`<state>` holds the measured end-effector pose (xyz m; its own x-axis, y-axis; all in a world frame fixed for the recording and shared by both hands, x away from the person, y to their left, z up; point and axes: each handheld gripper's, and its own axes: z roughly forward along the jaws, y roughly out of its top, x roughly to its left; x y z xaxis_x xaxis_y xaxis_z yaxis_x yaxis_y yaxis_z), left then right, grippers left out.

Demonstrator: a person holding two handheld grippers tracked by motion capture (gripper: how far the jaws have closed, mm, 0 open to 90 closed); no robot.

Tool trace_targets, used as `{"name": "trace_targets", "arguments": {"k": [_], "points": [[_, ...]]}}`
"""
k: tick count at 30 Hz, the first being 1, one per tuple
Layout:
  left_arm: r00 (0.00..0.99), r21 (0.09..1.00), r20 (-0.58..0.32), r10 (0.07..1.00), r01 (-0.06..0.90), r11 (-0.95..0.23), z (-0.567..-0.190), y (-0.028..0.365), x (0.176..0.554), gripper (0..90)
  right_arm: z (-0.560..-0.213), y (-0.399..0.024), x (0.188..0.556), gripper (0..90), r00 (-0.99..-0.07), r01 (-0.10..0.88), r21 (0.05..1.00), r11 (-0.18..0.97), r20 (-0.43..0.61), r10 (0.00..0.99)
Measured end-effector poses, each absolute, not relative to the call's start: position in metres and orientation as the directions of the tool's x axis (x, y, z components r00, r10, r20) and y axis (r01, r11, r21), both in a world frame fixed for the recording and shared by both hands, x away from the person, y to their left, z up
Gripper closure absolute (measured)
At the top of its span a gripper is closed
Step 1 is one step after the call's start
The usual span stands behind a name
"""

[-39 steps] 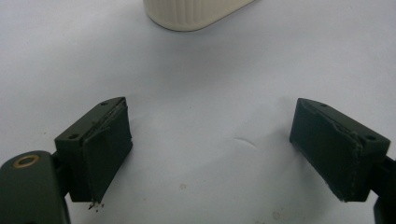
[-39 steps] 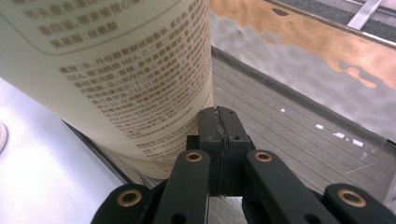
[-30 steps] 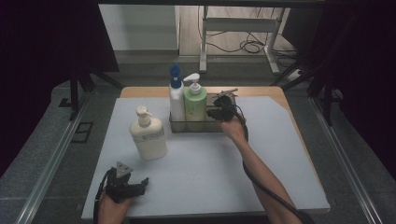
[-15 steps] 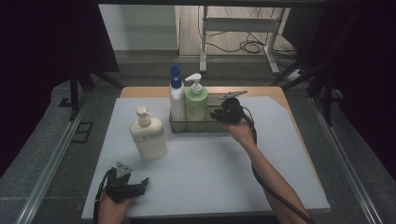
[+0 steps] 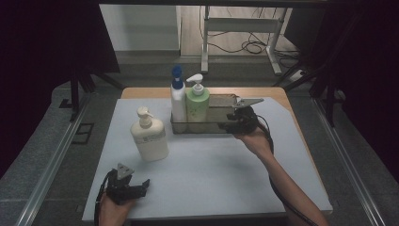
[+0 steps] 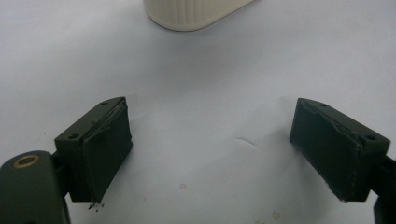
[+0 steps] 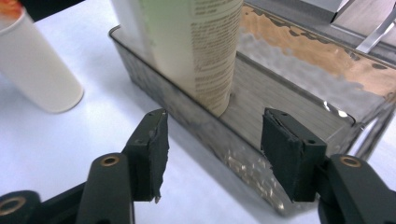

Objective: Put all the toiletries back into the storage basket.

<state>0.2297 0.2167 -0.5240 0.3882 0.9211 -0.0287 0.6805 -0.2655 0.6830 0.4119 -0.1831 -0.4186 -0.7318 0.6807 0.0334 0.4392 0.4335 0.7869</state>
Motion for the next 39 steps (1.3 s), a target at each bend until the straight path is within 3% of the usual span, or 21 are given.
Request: {"name": "trace_targets", "arguments": {"k": [22, 39], "points": [[0.392, 0.678, -0.026, 0.92, 0.683, -0.272, -0.523, 0.217, 0.23, 12.4, -0.423, -0.226, 0.334, 17.3, -0.761, 0.411, 0.759, 0.504, -0.019, 0.649], [0.392, 0.678, -0.027, 0.919, 0.683, -0.272, -0.523, 0.217, 0.23, 12.5, -0.448, -0.259, 0.295, 8.4, -0.721, 0.428, 0.768, 0.477, -0.028, 0.692]]}}
